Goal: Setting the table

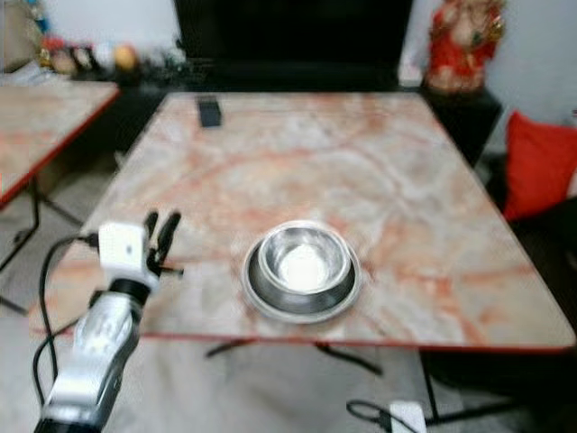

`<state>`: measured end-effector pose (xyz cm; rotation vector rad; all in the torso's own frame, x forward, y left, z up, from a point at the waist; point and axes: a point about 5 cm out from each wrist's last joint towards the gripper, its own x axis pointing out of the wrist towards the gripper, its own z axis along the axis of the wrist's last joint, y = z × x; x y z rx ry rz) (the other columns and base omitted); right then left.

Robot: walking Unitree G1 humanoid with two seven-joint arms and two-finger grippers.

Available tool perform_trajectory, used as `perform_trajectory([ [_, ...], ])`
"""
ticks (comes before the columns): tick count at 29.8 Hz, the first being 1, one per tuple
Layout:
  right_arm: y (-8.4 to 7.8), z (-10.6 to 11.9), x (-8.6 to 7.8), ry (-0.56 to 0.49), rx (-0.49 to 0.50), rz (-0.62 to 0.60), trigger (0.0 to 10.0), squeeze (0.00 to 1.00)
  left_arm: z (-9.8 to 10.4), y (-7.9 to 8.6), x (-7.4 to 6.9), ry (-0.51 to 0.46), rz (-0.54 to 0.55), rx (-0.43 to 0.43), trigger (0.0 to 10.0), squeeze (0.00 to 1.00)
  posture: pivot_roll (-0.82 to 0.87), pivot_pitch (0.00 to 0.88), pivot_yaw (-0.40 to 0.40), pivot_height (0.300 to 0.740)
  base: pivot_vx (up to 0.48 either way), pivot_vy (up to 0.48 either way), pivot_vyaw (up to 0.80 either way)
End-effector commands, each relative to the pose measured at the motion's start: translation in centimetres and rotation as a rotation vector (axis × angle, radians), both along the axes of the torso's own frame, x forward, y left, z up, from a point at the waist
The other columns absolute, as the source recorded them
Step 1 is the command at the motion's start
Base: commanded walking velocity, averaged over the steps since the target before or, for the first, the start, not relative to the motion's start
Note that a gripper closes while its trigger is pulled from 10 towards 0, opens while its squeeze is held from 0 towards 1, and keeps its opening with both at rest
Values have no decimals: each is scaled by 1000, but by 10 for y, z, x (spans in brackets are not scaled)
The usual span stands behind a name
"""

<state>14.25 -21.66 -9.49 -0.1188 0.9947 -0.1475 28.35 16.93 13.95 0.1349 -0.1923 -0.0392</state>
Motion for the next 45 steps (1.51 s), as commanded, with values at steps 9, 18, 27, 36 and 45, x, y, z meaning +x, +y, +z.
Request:
perform_trajectory([
  [9,-4,0,-3,2,-1,-16,10000,0,3,-4,1,-3,-13,7,10000,0,-43,0,19,732,0,300,0],
  [18,-4,0,-2,5,-2,-12,10000,0,3,-5,2,-3,-15,5,10000,0,-41,0,17,732,0,322,0],
  [27,-4,0,-2,4,-1,-10,10000,0,4,-5,2,-4,-15,3,10000,0,-39,0,14,732,0,343,0],
  [36,-4,0,-2,7,0,-4,10000,0,4,-6,3,-3,-14,3,10000,0,-35,0,12,732,0,343,0],
  [45,-3,0,-1,6,3,-5,10000,0,4,-6,3,-3,-16,4,10000,0,-39,0,15,732,0,344,0],
])
